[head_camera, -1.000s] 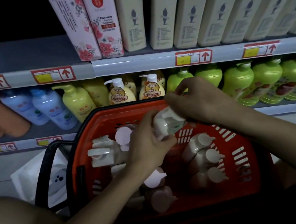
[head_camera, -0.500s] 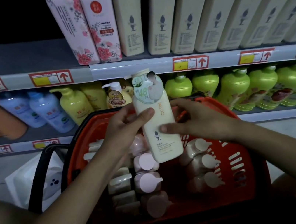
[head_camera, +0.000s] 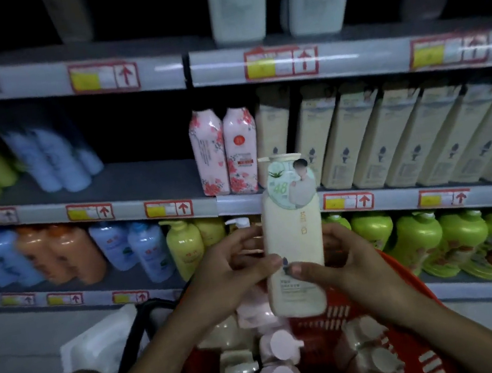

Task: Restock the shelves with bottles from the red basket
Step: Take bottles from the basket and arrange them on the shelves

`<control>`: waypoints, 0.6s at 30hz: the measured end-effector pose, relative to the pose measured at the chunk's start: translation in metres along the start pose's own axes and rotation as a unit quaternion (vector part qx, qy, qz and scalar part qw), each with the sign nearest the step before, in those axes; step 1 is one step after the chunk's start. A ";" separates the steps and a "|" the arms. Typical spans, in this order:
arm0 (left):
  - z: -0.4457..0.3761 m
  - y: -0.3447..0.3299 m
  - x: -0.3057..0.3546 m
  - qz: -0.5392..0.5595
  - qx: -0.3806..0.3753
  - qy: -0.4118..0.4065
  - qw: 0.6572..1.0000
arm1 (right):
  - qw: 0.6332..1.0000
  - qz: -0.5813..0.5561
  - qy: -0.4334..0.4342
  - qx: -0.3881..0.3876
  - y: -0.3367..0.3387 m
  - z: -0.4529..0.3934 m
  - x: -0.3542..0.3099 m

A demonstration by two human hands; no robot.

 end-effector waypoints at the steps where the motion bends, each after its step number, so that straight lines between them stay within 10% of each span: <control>1: 0.002 0.010 0.015 -0.020 0.012 -0.019 1.000 | 1.000 0.003 0.012 0.006 -0.005 -0.002 -0.015; 18: 0.008 0.254 0.223 -0.117 0.147 -0.213 0.959 | 0.970 0.013 0.242 -0.019 -0.146 -0.112 -0.292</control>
Point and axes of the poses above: each hand's wrist, its own z-axis away from the middle knuckle, its own y-axis out of the back of the hand, x = y × z, the point moved 7 cm from there along -z, towards the middle knuckle, and after that the axes turned 4 degrees about -x, right-handed, at the moved point
